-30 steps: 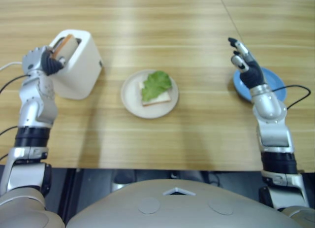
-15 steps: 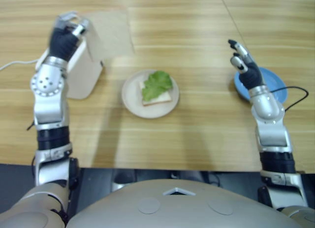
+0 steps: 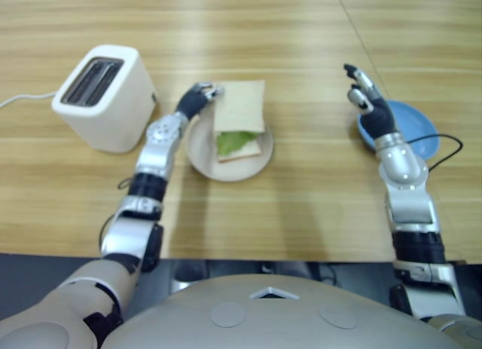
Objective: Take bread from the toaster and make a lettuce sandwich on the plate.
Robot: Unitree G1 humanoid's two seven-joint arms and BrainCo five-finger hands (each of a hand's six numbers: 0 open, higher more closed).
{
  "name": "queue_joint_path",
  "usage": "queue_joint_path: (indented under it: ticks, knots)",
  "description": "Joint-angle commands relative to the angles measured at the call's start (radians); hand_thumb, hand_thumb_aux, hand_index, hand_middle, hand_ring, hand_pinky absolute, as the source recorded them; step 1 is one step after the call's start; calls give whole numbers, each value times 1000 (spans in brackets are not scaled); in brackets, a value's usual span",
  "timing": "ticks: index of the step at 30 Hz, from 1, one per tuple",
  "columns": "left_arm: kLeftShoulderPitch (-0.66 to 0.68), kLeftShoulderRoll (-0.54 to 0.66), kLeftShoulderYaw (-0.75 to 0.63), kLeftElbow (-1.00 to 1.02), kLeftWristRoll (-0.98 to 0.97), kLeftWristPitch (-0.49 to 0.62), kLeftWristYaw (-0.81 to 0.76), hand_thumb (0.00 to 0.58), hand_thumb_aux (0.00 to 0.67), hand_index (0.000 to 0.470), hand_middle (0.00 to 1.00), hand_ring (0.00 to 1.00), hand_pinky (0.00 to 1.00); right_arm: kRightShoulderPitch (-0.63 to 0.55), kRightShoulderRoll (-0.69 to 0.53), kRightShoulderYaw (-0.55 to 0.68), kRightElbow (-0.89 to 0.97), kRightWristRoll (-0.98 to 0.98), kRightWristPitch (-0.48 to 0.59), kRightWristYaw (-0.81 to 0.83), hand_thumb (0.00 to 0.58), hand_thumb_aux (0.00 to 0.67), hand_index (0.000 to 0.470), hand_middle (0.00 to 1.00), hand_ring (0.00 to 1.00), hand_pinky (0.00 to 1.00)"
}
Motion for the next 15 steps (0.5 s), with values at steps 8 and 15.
queue_joint_path:
  ticks: [8,15]
  knots:
    - [-113,-21,-3,339,53,-124,26,580,670,460,1000,1000,1000,6,6,21,11,-28,4,-8,0,0,0,0,0,0]
    - [-60,-8,-114,360,192,-150,55,580,670,460,1000,1000,1000,8,-3,69,8,-106,-20,-13,0,0,0,0,0,0]
